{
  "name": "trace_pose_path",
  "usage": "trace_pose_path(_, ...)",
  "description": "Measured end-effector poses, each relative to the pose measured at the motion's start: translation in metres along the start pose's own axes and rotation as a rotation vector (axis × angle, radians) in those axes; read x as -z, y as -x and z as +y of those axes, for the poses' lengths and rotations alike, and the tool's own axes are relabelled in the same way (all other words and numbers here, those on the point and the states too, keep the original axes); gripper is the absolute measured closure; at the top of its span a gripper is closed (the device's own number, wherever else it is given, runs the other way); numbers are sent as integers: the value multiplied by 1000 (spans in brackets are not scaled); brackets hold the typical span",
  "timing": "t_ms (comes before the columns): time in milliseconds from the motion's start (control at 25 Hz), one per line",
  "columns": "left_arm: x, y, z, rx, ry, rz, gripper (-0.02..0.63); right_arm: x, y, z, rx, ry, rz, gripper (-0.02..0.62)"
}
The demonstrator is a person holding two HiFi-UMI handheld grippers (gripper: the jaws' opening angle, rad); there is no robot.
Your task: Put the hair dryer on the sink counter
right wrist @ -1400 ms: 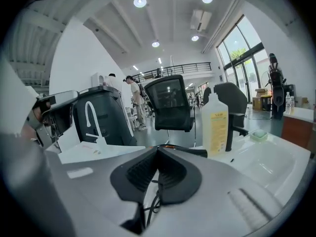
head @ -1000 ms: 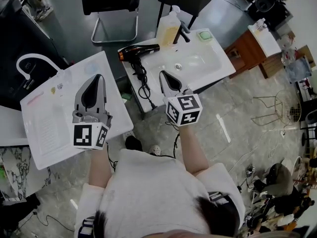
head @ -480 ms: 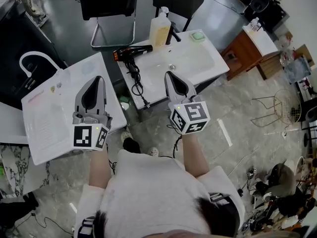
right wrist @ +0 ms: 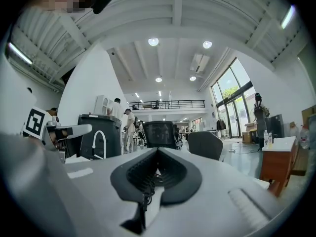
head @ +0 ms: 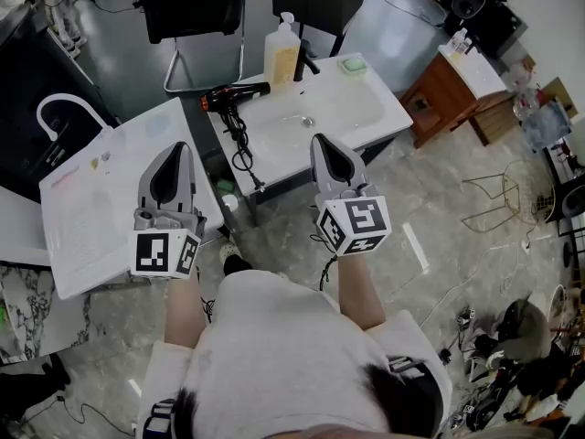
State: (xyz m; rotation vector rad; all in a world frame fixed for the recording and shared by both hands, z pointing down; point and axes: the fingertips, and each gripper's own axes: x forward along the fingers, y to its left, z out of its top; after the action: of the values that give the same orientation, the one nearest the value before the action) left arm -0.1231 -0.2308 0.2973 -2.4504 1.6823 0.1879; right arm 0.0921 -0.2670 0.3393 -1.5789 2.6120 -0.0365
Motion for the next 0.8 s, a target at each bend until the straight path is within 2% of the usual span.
trace_pose_path(400, -9, 10, -27, 13, -3, -17, 604, -10, 33, -4, -6, -20, -37, 584)
trace_pose_path(800, -9, 10, -38, 16, 1, -21, 604, -14, 42, -11, -3, -12, -49, 584)
